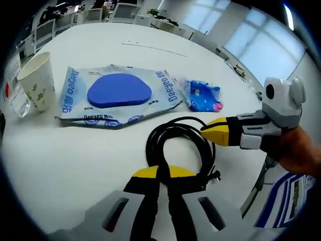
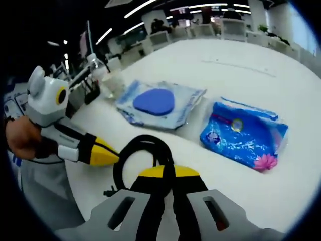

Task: Arrange the tabletop items into an orderly group along one side of the table until the central work area is clear of visible clutter.

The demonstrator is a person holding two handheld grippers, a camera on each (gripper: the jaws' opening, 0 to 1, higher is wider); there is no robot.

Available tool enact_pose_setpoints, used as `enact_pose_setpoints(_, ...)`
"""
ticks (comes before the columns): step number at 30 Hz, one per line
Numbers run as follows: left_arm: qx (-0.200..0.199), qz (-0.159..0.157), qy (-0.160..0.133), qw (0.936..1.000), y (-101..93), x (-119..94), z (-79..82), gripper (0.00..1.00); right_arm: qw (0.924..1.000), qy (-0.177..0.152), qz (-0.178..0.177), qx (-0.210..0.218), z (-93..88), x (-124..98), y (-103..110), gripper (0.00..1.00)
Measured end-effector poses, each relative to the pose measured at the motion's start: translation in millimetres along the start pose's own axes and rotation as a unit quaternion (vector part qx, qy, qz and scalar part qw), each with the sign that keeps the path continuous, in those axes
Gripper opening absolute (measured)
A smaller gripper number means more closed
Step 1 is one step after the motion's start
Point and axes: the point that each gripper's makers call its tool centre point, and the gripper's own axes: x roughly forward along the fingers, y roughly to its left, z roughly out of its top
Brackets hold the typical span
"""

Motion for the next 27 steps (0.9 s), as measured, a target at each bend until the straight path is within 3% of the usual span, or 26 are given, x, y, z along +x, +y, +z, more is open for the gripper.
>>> enact_pose_setpoints(13,0.013,-0.012,-0.001,0.9998,-9.1,9.6,12.3,0.05,0.9992,-0.019,-0.022,0.028,3.9,-8.3,-18.1,0.01)
enact_pose_setpoints(20,0.032,-0.01,-0.016,0.9993,-0.1,-9.3,16.3,0.09,0.999,-0.026,-0.029,0.019,7.1,-20.1,-19.0,0.11)
enact_pose_setpoints(27,0.065,0.004,-0.03,0.9974,25.1,-30.3,22.4,0.12,0.9986,-0.036,-0.038,0.007,8.0,-30.1,-14.4,0.15)
